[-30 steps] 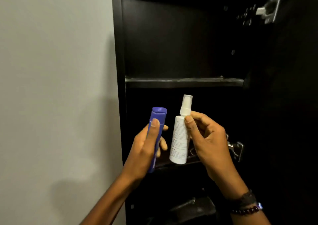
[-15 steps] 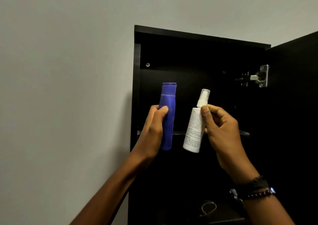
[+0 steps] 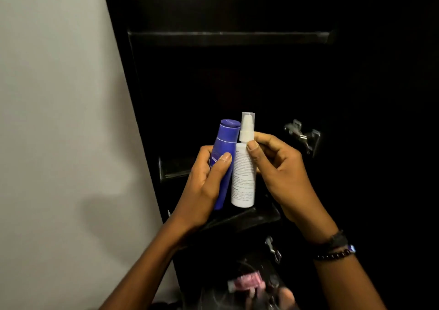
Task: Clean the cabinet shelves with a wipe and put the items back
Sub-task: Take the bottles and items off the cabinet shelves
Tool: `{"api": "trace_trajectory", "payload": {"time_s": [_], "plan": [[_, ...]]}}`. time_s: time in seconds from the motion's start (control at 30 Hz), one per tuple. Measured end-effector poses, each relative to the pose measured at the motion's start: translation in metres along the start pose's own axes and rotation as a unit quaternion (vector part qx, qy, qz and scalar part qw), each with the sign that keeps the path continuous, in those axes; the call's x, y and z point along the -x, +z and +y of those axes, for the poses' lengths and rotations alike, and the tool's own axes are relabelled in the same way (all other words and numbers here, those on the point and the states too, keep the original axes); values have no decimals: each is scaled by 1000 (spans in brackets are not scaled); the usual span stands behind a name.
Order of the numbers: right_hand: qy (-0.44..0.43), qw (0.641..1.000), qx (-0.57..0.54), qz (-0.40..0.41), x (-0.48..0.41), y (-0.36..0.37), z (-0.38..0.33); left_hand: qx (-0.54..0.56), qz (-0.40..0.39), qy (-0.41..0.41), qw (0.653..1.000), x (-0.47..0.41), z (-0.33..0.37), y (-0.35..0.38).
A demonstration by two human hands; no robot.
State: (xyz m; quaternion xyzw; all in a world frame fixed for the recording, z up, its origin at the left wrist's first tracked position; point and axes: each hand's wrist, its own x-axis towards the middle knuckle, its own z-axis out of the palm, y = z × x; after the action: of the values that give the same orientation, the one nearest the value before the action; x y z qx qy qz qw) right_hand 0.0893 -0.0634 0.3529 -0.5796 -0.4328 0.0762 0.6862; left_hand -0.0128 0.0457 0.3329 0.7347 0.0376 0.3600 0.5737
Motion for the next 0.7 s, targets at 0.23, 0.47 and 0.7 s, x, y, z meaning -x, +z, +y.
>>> {"api": "trace_trajectory", "payload": {"time_s": [0.23,0.47,0.7], "plan": [[131,991,-23,-12,60,-8,85,-7,6,-99,995,55,-73,24],[240,968,-27,-74,108,-7,159,-82,-14,-176,981,109,-143,31],[289,954,49,-66,130,6,226,-202,8,-220,954,137,-208,21]]}}
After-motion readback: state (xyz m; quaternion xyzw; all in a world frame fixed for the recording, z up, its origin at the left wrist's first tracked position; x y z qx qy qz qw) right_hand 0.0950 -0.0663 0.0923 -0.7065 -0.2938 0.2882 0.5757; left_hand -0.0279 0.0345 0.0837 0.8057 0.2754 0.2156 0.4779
